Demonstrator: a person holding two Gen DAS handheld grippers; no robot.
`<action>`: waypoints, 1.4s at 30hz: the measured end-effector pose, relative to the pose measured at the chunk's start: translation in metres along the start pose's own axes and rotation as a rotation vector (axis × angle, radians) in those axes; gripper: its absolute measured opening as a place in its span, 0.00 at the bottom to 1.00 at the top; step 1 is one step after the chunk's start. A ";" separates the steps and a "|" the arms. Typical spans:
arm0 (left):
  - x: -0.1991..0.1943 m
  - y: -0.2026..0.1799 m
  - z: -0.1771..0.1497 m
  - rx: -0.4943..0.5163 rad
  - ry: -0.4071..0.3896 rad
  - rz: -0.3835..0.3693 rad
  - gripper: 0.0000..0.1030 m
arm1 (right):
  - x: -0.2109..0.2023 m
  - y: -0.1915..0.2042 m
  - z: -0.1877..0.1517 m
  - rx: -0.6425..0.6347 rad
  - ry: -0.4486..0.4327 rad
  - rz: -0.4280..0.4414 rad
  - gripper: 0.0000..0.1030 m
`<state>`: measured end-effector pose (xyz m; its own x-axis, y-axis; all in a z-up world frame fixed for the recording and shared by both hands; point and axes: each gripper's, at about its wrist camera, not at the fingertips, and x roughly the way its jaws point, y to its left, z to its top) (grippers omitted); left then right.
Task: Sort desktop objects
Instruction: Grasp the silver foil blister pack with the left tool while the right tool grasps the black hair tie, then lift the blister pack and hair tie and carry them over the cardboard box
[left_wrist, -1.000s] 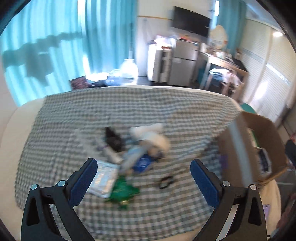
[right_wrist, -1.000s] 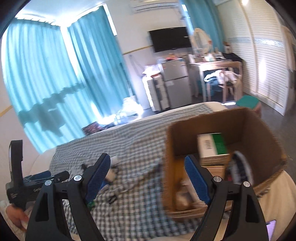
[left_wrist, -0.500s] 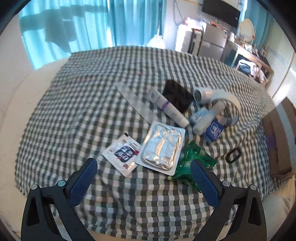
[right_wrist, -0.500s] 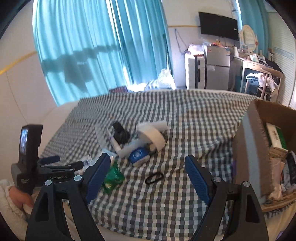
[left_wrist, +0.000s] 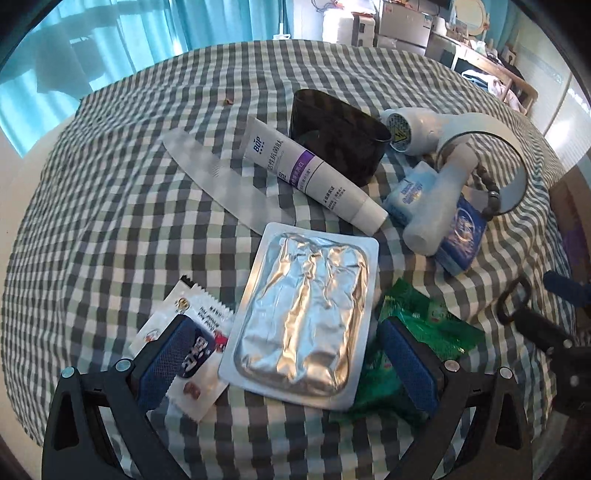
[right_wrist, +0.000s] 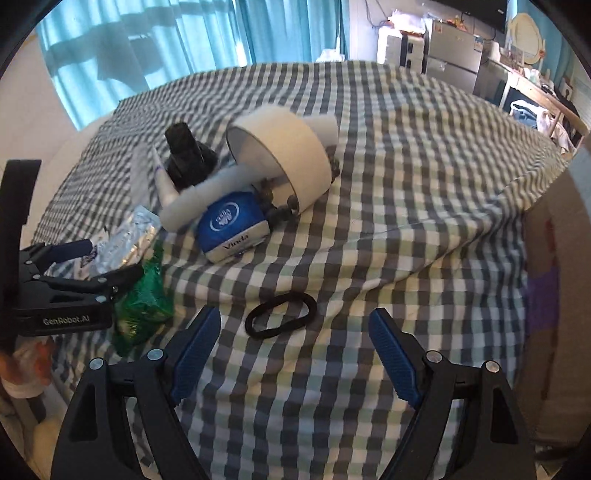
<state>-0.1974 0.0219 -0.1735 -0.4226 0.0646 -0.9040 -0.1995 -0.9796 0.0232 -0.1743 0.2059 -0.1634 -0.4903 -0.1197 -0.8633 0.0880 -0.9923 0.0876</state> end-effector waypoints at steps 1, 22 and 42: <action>0.005 0.000 0.002 -0.001 -0.001 -0.004 1.00 | 0.005 0.000 0.001 -0.002 0.012 0.004 0.80; -0.024 -0.001 0.001 0.003 -0.042 -0.008 0.71 | 0.003 -0.026 -0.009 0.074 0.039 0.003 0.08; -0.136 -0.027 -0.021 0.008 -0.184 -0.094 0.71 | -0.129 -0.016 -0.010 0.150 -0.214 0.043 0.06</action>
<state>-0.1158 0.0352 -0.0604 -0.5557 0.1904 -0.8093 -0.2529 -0.9660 -0.0537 -0.1043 0.2377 -0.0583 -0.6622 -0.1505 -0.7340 -0.0089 -0.9780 0.2085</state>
